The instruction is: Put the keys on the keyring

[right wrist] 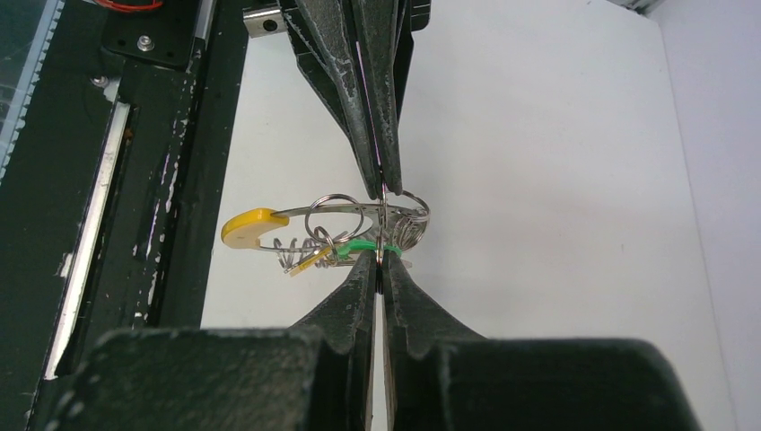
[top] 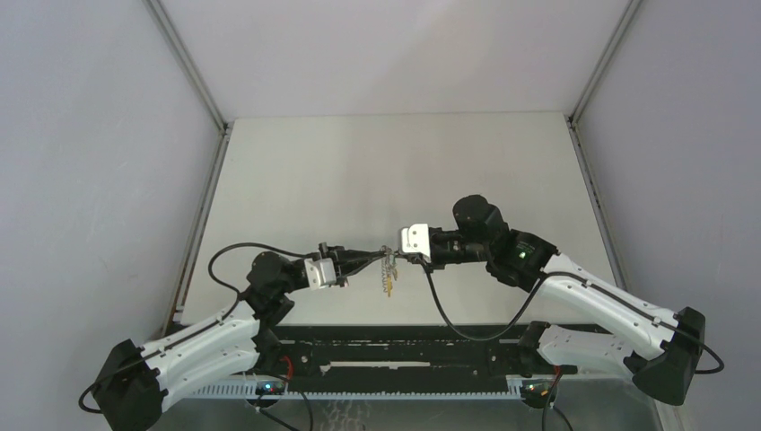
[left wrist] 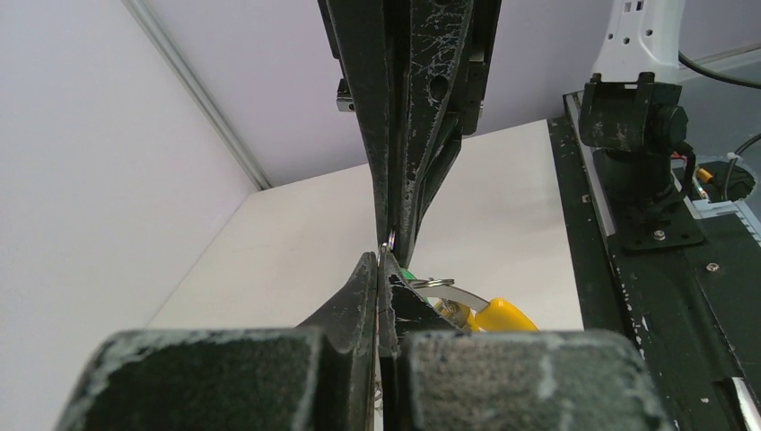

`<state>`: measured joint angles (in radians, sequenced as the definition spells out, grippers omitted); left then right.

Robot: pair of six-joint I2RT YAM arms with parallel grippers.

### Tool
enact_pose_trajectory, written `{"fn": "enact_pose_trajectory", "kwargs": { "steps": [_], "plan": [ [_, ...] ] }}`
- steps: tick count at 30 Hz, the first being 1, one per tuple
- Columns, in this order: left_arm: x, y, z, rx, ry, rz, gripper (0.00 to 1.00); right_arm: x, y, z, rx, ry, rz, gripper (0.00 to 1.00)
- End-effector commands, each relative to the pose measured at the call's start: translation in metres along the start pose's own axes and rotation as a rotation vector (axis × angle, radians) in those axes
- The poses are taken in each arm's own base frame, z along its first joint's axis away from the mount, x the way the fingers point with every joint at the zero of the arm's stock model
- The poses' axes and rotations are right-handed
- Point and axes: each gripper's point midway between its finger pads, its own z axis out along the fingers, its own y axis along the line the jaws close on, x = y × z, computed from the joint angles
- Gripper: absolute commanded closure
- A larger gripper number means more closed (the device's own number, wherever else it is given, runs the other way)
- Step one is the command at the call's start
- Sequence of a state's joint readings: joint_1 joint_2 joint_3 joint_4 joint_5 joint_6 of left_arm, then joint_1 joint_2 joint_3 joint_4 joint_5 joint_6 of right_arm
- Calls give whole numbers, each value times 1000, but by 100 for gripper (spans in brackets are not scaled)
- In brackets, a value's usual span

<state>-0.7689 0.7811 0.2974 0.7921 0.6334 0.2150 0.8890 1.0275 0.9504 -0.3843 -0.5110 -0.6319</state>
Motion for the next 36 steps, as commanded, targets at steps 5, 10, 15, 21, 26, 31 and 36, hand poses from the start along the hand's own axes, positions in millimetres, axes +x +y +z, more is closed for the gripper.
{"fn": "enact_pose_trajectory", "kwargs": {
  "steps": [5,10,15,21,26,31,36],
  "plan": [
    [-8,1,-1,-3,-40,10,100,-16,-8,-4,31,-59,-20,100],
    [-7,1,-1,-1,-38,8,100,-21,-7,-6,28,-77,-31,100],
    [-7,1,-1,-3,-38,8,100,-22,-5,-5,17,-84,-32,100],
    [-8,2,-1,-9,-39,11,100,-23,-2,-5,4,-87,-36,100],
    [-7,4,-2,-22,-36,13,100,-23,2,-4,-15,-90,-37,100],
    [-8,5,-3,-34,-40,18,100,-21,3,-5,-18,-80,-32,100],
    [-10,3,-3,-27,-48,18,100,-19,4,-5,-17,-74,-30,100]
  ]
}}
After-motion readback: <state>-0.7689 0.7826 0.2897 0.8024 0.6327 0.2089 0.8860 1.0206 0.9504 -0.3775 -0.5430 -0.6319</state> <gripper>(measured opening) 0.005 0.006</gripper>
